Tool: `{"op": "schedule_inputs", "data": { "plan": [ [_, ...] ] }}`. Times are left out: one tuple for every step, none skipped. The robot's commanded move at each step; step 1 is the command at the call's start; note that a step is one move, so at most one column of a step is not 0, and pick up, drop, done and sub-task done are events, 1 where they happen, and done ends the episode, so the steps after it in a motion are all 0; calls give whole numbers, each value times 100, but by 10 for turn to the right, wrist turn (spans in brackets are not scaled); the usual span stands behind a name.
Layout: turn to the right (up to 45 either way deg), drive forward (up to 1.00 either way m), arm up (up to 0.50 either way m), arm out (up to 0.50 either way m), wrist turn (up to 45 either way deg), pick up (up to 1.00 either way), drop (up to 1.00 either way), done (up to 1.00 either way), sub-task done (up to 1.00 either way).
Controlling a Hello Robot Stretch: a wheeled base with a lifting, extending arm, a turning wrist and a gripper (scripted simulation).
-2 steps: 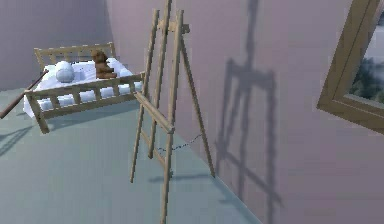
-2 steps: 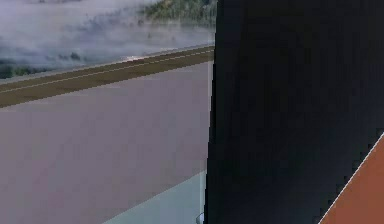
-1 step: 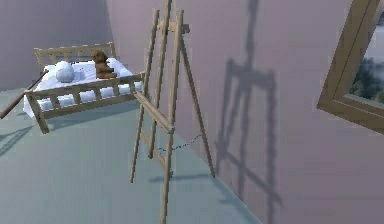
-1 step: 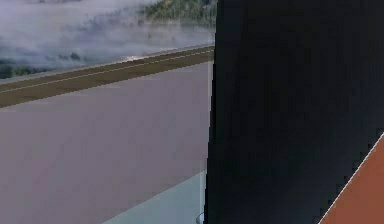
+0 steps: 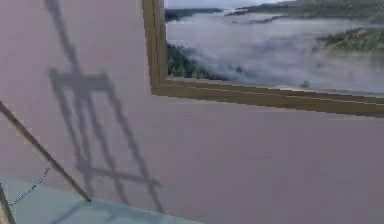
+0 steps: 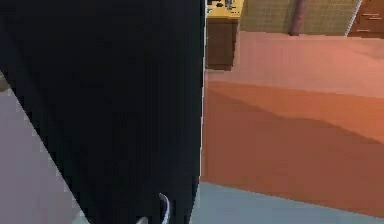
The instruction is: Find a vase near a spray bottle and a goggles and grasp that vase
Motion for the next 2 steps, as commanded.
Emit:
{"op": "schedule_inputs", "data": {
  "plan": [
    [420, 0, 0, 0, 0, 0, 0, 0, 0],
    [-60, 0, 0, 0, 0, 0, 0, 0, 0]
  ]
}}
